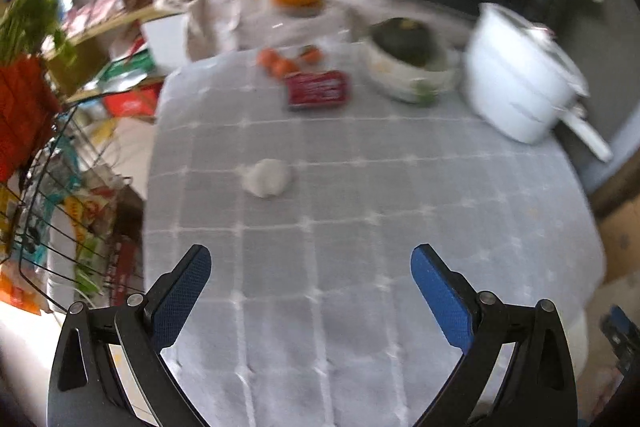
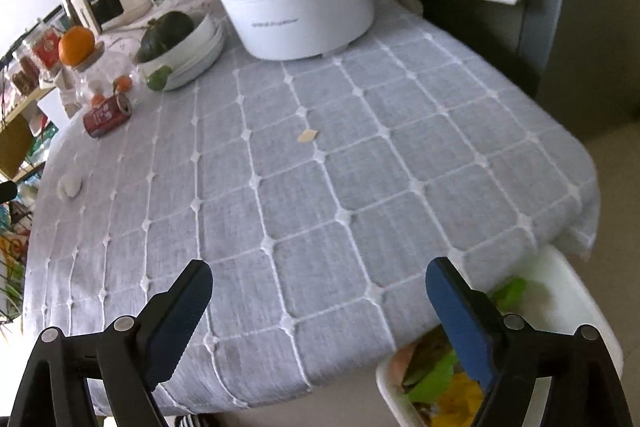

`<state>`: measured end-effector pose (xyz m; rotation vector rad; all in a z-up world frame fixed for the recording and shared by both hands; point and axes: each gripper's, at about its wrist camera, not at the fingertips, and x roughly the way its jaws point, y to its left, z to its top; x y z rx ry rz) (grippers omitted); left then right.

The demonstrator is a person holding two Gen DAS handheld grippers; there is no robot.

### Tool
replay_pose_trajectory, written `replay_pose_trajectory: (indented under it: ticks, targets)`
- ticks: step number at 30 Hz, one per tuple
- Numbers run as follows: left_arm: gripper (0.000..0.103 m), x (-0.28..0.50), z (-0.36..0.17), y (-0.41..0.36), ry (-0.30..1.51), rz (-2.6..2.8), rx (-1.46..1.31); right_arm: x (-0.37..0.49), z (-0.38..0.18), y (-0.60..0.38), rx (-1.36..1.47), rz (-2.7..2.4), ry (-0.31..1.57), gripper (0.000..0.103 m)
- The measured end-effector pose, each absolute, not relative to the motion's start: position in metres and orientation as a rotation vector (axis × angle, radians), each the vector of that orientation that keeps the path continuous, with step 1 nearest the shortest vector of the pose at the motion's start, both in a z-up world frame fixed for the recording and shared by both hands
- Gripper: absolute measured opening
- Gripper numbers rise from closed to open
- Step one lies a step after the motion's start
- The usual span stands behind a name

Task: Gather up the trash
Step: 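Open the right tool over the bin while the left tool returns to the table, then grasp the white tissue ball on the table with the left tool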

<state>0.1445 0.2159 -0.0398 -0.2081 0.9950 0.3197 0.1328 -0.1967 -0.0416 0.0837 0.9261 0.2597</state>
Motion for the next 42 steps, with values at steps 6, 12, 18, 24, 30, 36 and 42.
replay_pose_trajectory:
  ticks: [6, 12, 18, 24, 30, 36, 42]
  targets:
    - [0.088, 0.180, -0.089, 0.250, 0.999, 0.344, -0.206, 0.148, -0.055, -0.173, 0.037, 0.255, 0.956, 0.091]
    - [0.080, 0.207, -0.121, 0.268, 0.942, 0.311, -0.231, 0.164, -0.067, -0.150, 0.002, 0.239, 0.976, 0.091]
    - [0.039, 0.224, -0.138, 0.282, 0.915, 0.279, -0.257, 0.171, -0.067, -0.121, -0.060, 0.258, 0.929, 0.091]
    - [0.033, 0.203, -0.131, 0.295, 0.843, 0.224, -0.261, 0.178, -0.070, -0.081, -0.046, 0.354, 0.882, 0.093]
    - [0.033, 0.154, -0.119, 0.322, 0.789, 0.225, -0.298, 0.187, -0.069, -0.014, -0.090, 0.462, 0.794, 0.098]
    - [0.033, 0.109, -0.115, 0.329, 0.711, 0.216, -0.338, 0.222, -0.088, 0.076, -0.137, 0.585, 0.804, 0.102]
    - [0.033, 0.093, -0.115, 0.339, 0.660, 0.243, -0.363, 0.255, -0.107, 0.147, -0.200, 0.625, 0.759, 0.102]
